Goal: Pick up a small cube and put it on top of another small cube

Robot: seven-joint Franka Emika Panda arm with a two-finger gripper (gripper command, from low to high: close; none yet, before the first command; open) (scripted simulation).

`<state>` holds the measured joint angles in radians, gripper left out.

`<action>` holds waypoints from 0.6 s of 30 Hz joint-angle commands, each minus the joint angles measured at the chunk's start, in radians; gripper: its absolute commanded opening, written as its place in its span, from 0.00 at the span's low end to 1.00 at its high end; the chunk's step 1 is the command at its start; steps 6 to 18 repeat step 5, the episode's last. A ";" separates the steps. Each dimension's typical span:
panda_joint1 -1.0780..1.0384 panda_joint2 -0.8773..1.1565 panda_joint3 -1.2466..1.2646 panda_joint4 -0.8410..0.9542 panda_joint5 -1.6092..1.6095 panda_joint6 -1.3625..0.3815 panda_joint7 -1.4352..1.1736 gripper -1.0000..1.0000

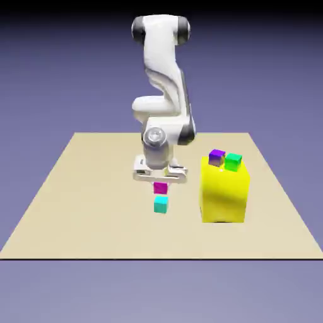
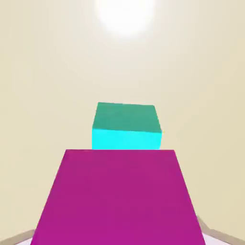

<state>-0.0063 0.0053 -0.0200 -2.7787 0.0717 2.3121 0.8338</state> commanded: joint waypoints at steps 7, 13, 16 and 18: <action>0.006 0.009 -0.005 -0.004 -0.002 0.013 0.001 1.00; 0.006 0.009 -0.005 -0.004 -0.002 0.013 0.001 1.00; 0.006 0.009 -0.005 -0.004 -0.002 0.013 0.001 1.00; 0.006 0.009 -0.005 -0.004 -0.002 0.013 0.001 1.00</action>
